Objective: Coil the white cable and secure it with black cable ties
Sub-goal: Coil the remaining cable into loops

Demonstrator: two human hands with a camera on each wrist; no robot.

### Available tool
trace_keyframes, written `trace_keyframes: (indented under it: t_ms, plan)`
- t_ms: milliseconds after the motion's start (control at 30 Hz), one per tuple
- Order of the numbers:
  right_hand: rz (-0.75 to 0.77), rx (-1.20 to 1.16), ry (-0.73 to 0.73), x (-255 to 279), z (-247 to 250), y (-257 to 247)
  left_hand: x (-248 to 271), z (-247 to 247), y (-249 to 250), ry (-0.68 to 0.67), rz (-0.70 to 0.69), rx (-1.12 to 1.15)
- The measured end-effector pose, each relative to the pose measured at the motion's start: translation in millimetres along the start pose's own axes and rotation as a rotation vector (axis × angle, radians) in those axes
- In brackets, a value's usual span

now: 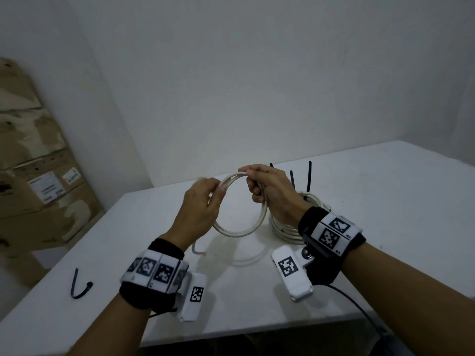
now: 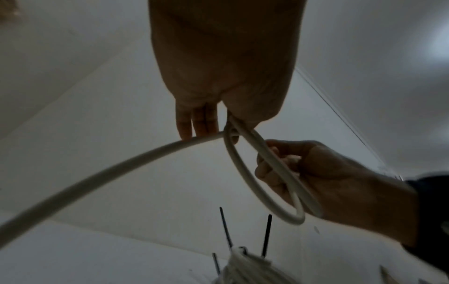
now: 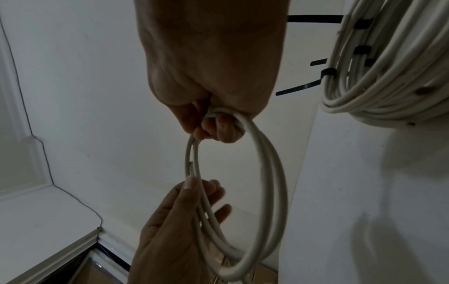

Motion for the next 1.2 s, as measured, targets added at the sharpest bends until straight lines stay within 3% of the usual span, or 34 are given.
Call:
trace_keyframes:
  t_ms: [100,267,400,467,600,700,800,900,1033,1200]
  plan:
    - [-0.006,0.067,-0.033,-5.2,-3.0,-0.2,-2.1,2.7,-1.3,-0.105,0.237,0.494]
    - [-0.013,0.252,-0.019,-6.9,-14.6,5.6,-11.5,16.1,-11.3,0.126,0.365,0.698]
    - [-0.067,0.493,0.195,4.1,-21.5,16.0,-18.4,34.7,-18.9,0.286,0.417,0.864]
    - [-0.178,0.424,0.178,12.1,-28.8,20.3,-21.1,44.0,-22.9,0.373,0.426,0.926]
    - [-0.506,0.245,-0.148,33.1,-62.9,35.0,-22.8,55.0,-30.0,0.495,0.439,1.026]
    - [-0.610,-0.020,-0.146,32.9,-75.1,52.5,-20.7,53.2,-32.5,0.513,0.453,1.073]
    - [-0.548,-0.408,0.060,22.6,-76.9,67.4,-13.7,48.5,-32.6,0.519,0.474,1.076]
    - [-0.385,-0.536,0.232,12.3,-71.4,73.1,-3.8,47.5,-35.0,0.540,0.497,1.051]
    - [-0.287,-0.437,0.219,8.9,-68.4,65.1,7.4,41.9,-39.6,0.531,0.517,0.986]
    - [-0.296,-0.453,0.185,10.6,-68.1,62.4,12.8,32.6,-36.7,0.501,0.512,0.966]
Point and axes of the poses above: each hand's wrist, its own x-axis away from the middle knuckle, its own z-axis out of the back of the hand, y = z × x, the point moved 3 cm from there along -x, towards the middle knuckle, and after that the axes turned 9 degrees about -y, right-handed, at the moved point
